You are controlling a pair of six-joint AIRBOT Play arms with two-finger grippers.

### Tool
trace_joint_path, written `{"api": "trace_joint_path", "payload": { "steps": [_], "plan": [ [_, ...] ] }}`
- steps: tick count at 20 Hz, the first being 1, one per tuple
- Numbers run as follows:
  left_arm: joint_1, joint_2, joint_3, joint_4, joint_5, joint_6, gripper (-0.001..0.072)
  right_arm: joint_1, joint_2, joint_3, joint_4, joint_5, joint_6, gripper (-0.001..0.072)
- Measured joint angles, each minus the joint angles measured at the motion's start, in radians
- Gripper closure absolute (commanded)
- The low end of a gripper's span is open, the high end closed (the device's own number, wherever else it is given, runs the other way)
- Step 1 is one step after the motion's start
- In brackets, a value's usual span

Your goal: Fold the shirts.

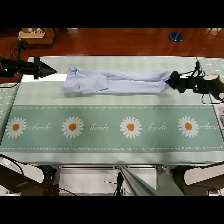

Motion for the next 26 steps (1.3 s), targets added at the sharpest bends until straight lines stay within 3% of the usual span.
{"api": "trace_joint_path", "payload": {
  "steps": [7, 14, 20, 26],
  "plan": [
    [-0.137, 0.123, 0.002, 0.0, 0.023, -0.074, 0.0677, -0.069, 0.32, 0.0, -0.174, 0.163, 0.062, 0.0692],
    [-0.495, 0.163, 0.002, -0.001, 0.11, -0.172, 0.0677, -0.091, 0.615, 0.0, -0.405, 0.389, 0.148, 0.0692],
    [-0.779, 0.125, 0.002, -0.001, 0.269, -0.237, 0.0675, -0.093, 0.786, 0.0, -0.472, 0.487, 0.175, 0.0692],
    [-0.956, 0.034, 0.002, -0.002, 0.344, -0.291, 0.0675, -0.093, 0.889, 0.0, -0.484, 0.549, 0.189, 0.0692]
  ]
}}
